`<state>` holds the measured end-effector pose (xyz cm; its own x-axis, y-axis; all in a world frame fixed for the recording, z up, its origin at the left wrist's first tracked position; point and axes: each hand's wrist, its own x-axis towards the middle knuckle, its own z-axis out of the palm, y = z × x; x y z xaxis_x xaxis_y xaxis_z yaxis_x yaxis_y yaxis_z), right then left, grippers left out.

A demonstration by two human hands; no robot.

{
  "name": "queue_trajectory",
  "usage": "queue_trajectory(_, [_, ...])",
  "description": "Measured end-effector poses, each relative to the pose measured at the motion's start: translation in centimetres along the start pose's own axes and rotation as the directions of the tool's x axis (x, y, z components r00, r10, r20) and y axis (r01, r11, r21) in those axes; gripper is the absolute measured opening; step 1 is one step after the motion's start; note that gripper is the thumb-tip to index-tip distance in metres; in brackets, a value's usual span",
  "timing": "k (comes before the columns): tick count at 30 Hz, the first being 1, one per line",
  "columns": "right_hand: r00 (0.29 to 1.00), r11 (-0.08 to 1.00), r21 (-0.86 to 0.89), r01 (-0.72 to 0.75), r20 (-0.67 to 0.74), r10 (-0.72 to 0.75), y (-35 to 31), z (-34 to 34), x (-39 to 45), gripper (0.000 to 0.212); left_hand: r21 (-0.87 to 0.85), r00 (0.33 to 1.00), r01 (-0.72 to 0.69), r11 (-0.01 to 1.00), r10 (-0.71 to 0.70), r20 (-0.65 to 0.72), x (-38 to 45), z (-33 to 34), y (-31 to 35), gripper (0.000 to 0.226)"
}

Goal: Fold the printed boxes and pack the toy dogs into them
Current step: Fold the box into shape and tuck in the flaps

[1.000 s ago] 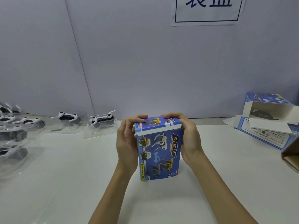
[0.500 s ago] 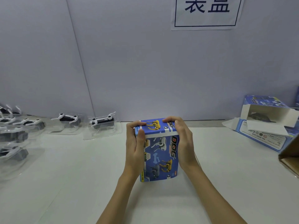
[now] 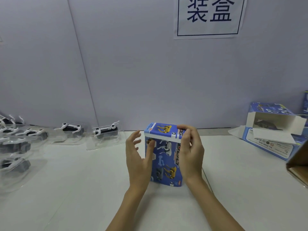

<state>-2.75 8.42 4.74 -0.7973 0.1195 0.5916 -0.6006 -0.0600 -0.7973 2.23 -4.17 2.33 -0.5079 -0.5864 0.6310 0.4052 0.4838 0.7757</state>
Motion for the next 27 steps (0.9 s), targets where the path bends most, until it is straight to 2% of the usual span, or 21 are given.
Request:
queue_trajectory(2, [0.995, 1.0, 0.016, -0.025, -0.092, 0.026, -0.1, 0.2, 0.0, 0.033, 0.153, 0.988, -0.151, 0.977, 0.153, -0.005, -0.1, 0.3, 0.0, 0.05])
queue_trajectory(3, [0.991, 0.998, 0.041, -0.048, -0.123, 0.052, -0.2, 0.2, 0.0, 0.035, 0.227, 0.973, -0.232, 0.946, 0.228, 0.043, -0.2, 0.5, 0.0, 0.06])
queue_trajectory(5, [0.979, 0.978, 0.157, -0.139, -0.13, 0.16, -0.3, 0.4, -0.1, 0.032, 0.351, 0.936, -0.346, 0.87, 0.292, 0.2, -0.6, 1.0, 0.4, 0.091])
queue_trajectory(7, [0.954, 0.921, 0.27, -0.281, -0.03, 0.3, -0.1, 0.6, -0.3, 0.033, 0.477, 0.903, -0.418, 0.773, 0.295, 0.313, -0.6, 1.0, 0.5, 0.108])
queue_trajectory(9, [0.916, 0.873, 0.277, -0.402, 0.108, 0.387, 0.1, 0.9, -0.4, 0.041, 0.561, 0.885, -0.461, 0.687, 0.313, 0.344, 0.2, 0.2, 0.4, 0.106])
queue_trajectory(12, [0.874, 0.871, 0.185, -0.456, 0.276, 0.399, -0.1, 0.8, 0.2, 0.049, 0.515, 0.853, -0.51, 0.689, 0.33, 0.405, 1.9, -2.0, -0.2, 0.101])
queue_trajectory(14, [0.838, 0.899, 0.042, -0.436, 0.384, 0.388, -0.2, -0.1, 0.9, 0.051, 0.458, 0.822, -0.535, 0.71, 0.312, 0.476, 2.6, -2.9, -0.5, 0.099])
queue_trajectory(18, [0.663, 0.884, -0.161, -0.438, 0.607, 0.439, 0.4, -2.1, 1.8, 0.04, 0.461, 0.751, -0.618, 0.637, 0.302, 0.588, 2.6, -3.3, -0.6, 0.104])
queue_trajectory(20, [0.616, 0.884, -0.165, -0.437, 0.661, 0.429, 0.7, -2.7, 1.9, 0.045, 0.486, 0.737, -0.645, 0.59, 0.314, 0.598, 2.3, -3.0, -0.5, 0.101])
queue_trajectory(23, [0.562, 0.882, -0.161, -0.442, 0.717, 0.413, 0.9, -2.7, 1.6, 0.057, 0.542, 0.76, -0.621, 0.566, 0.266, 0.593, 1.8, -2.3, -0.1, 0.108])
queue_trajectory(25, [0.547, 0.882, -0.185, -0.434, 0.724, 0.42, 1.2, -2.3, 1.4, 0.057, 0.577, 0.771, -0.612, 0.541, 0.245, 0.589, 1.7, -2.2, -0.2, 0.112])
queue_trajectory(27, [0.56, 0.882, -0.175, -0.439, 0.714, 0.42, 1.5, -2.0, 1.2, 0.054, 0.583, 0.773, -0.614, 0.531, 0.258, 0.58, 1.7, -2.2, -0.2, 0.114])
